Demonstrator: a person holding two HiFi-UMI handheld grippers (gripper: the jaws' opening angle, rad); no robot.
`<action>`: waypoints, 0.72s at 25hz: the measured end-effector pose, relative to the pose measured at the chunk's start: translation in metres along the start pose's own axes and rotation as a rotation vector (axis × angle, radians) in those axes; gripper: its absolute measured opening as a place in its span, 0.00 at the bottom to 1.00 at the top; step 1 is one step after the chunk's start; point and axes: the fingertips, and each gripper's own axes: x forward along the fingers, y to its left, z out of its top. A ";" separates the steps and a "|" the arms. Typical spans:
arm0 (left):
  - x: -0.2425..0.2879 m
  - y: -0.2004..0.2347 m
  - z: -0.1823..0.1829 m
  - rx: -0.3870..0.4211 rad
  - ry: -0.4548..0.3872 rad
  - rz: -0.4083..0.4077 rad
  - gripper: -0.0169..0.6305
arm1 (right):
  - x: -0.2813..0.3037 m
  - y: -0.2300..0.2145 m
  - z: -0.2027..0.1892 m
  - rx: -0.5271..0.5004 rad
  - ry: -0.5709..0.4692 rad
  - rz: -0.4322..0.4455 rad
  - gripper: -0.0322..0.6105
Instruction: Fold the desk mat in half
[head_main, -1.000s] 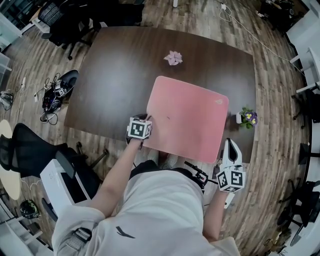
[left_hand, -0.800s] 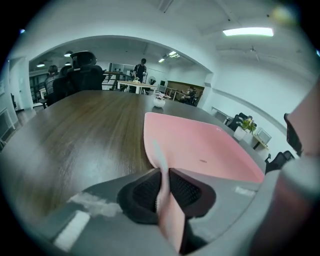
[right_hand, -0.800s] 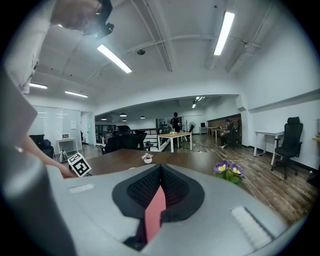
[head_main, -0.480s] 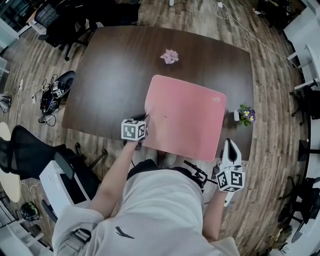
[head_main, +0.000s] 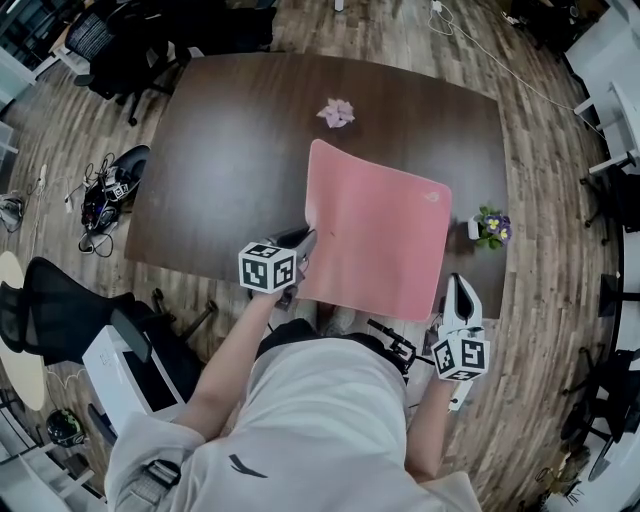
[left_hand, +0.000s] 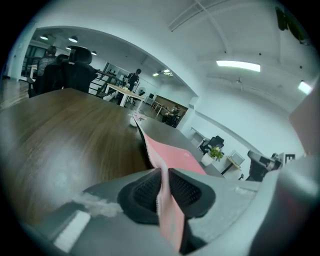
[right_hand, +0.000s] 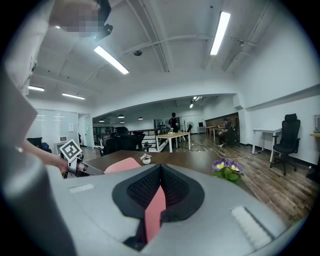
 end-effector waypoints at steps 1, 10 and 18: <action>0.002 -0.009 0.004 0.006 -0.005 -0.022 0.11 | -0.001 -0.001 0.000 0.002 -0.001 -0.003 0.05; 0.030 -0.054 0.012 0.008 0.016 -0.156 0.12 | -0.018 -0.016 -0.007 0.033 -0.001 -0.064 0.05; 0.057 -0.081 0.006 0.050 0.076 -0.216 0.12 | -0.012 0.014 -0.048 0.072 0.123 0.041 0.05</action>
